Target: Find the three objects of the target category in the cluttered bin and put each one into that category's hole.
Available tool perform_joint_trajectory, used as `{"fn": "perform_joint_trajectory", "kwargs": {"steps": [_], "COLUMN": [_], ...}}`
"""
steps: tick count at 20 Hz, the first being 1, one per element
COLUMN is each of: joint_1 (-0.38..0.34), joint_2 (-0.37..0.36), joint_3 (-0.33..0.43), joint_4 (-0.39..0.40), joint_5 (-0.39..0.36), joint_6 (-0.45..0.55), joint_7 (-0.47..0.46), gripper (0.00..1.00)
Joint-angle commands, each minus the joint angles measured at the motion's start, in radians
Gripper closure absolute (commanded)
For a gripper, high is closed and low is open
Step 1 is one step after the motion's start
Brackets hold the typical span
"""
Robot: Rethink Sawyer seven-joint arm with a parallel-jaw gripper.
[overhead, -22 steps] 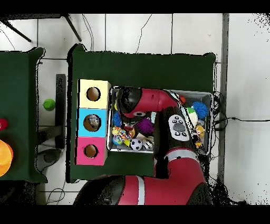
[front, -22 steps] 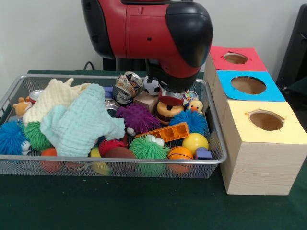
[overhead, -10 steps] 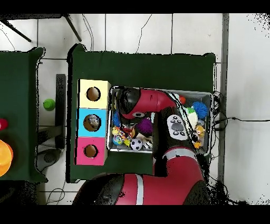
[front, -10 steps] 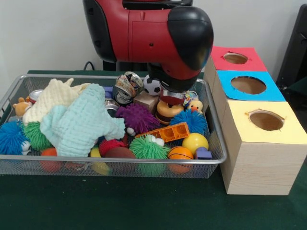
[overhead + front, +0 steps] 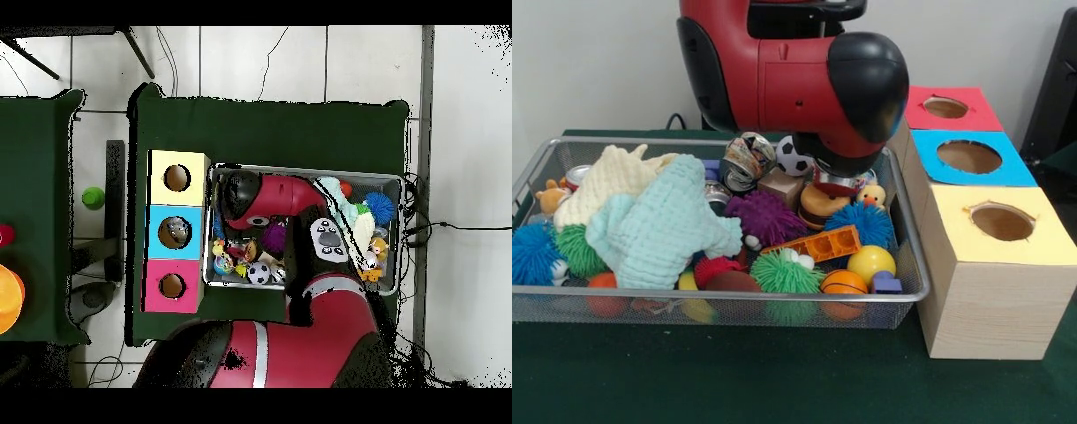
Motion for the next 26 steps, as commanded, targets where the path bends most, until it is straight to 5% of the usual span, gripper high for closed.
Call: {"fn": "perform_joint_trajectory", "kwargs": {"steps": [1,11,12,19,26], "joint_1": [-0.002,0.017,0.016,0.016,-0.01], "joint_2": [0.06,0.07,0.069,0.064,-0.046], "joint_3": [0.027,0.011,0.012,0.022,0.018], "joint_4": [0.142,0.117,0.118,0.12,0.121], "joint_5": [0.014,-0.004,-0.003,0.013,0.008], "joint_6": [-0.072,-0.046,-0.052,-0.078,-0.112], "joint_7": [0.247,0.246,0.245,0.251,0.218], "gripper": [0.0,0.0,1.0,1.0,1.0]}}
